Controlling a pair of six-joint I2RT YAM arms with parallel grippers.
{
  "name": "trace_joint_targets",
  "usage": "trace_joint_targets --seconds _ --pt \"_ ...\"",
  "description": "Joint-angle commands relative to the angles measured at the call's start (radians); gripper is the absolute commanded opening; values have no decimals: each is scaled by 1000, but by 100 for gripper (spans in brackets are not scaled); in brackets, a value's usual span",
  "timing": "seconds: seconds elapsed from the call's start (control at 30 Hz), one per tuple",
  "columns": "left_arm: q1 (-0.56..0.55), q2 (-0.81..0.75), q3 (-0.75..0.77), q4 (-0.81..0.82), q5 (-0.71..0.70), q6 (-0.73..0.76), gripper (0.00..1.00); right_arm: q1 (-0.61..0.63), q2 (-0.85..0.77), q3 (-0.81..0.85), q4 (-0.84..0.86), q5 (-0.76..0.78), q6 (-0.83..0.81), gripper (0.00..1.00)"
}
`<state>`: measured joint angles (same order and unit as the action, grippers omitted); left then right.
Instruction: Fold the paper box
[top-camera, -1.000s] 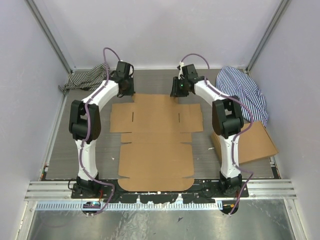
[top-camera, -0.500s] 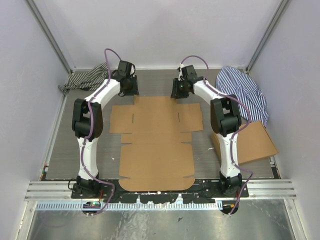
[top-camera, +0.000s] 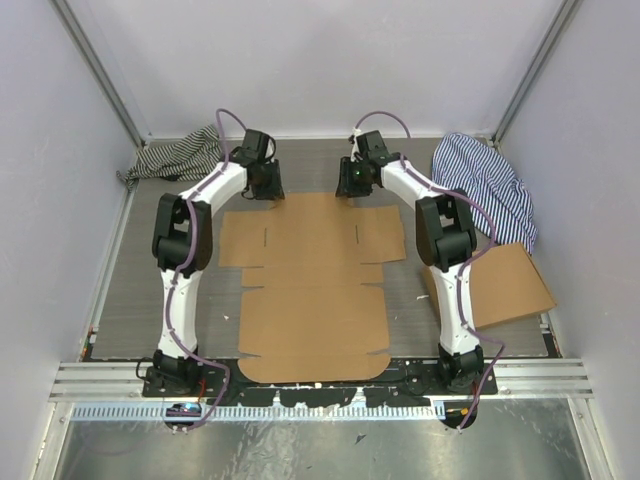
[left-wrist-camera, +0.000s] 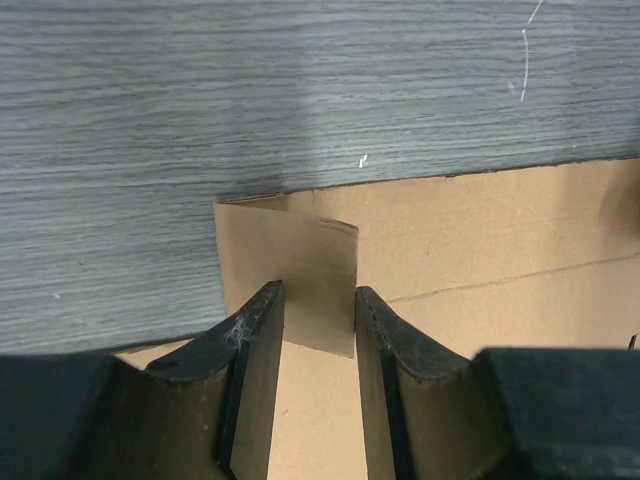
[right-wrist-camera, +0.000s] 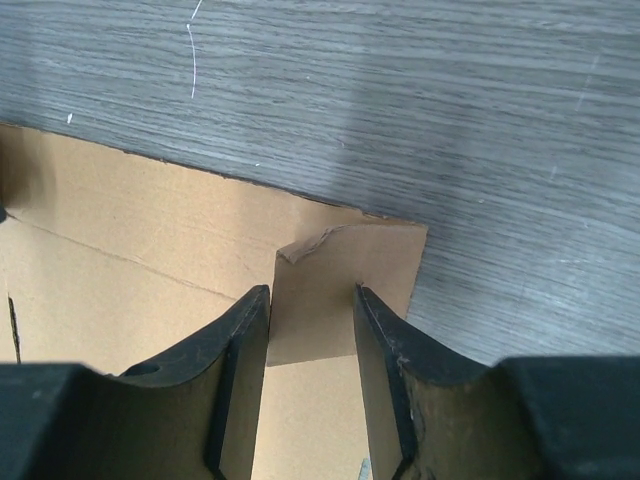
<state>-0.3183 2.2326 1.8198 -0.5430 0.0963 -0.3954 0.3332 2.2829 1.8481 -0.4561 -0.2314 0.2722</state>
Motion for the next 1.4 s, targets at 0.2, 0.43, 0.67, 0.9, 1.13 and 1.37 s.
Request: trace_joint_targets --seconds 0.2,0.43,0.67,0.9,1.13,1.37 --pt "-4 96 50 -6 26 -49 40 20 79 79 -75 24 2 45" --pt "-4 145 88 -85 -6 -54 39 28 137 99 -123 41 16 48" --pt "-4 168 108 -130 -15 -52 38 29 136 97 -130 43 27 48" --pt "0 285 292 -357 -8 -39 38 28 89 118 -142 41 36 48" --pt "4 101 109 -176 24 -68 41 26 3 90 -144 56 30 58" --pt "4 -1 170 -213 46 -60 56 25 -100 113 -148 79 36 67"
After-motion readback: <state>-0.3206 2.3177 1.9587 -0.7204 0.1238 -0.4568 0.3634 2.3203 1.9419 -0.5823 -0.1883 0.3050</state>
